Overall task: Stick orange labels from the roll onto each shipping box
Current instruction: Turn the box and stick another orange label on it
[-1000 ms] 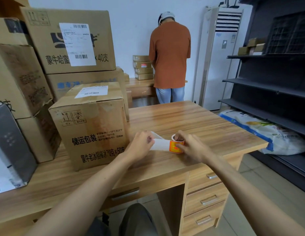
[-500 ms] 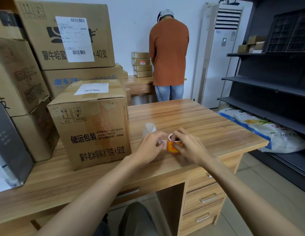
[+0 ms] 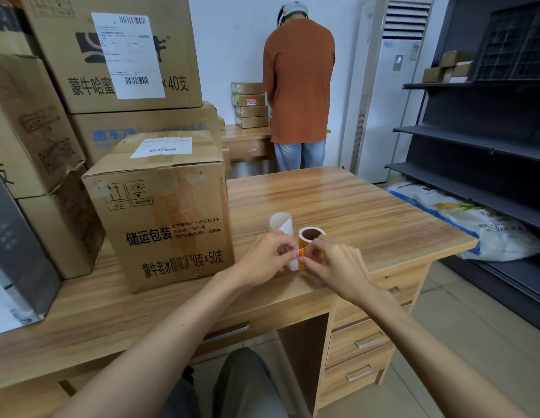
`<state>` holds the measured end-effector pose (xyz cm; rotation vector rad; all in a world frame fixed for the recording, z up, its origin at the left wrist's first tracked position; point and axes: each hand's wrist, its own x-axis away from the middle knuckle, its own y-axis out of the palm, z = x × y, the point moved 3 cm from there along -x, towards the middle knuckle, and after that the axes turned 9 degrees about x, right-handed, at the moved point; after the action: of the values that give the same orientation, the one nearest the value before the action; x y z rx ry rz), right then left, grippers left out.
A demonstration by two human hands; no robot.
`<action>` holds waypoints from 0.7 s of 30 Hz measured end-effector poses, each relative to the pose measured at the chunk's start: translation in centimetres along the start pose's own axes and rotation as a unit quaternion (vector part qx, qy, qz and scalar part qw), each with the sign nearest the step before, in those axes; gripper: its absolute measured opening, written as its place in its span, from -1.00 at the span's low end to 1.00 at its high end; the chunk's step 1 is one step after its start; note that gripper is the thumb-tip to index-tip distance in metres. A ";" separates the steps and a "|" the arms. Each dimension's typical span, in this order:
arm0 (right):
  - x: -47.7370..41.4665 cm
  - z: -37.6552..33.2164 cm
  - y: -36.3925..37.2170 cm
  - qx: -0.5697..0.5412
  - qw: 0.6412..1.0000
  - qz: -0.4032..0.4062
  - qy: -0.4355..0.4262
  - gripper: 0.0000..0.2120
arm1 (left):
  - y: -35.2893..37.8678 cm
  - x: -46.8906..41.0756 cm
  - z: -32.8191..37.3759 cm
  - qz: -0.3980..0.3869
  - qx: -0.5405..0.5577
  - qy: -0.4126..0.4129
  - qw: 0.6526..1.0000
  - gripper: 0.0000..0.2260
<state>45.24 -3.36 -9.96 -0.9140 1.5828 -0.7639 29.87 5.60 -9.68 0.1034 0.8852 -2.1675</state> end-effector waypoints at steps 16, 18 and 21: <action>-0.1 0.3 0.0 -0.075 0.996 -0.005 0.056 -0.80 | 0.4 0.4 0.0 -0.002 0.091 -0.022 0.996 -0.85; -0.1 0.2 0.0 -0.080 0.995 -0.010 0.058 -0.81 | 0.6 0.4 -0.1 0.003 0.071 -0.011 0.997 -0.85; 0.0 0.2 0.0 -0.091 0.993 -0.014 0.072 -0.84 | 0.8 0.4 -0.1 0.008 0.040 -0.003 0.999 -0.85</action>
<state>45.41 -3.38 -10.00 -1.0345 1.7915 -0.7272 30.15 5.07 -10.31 0.1442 0.7912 -2.1872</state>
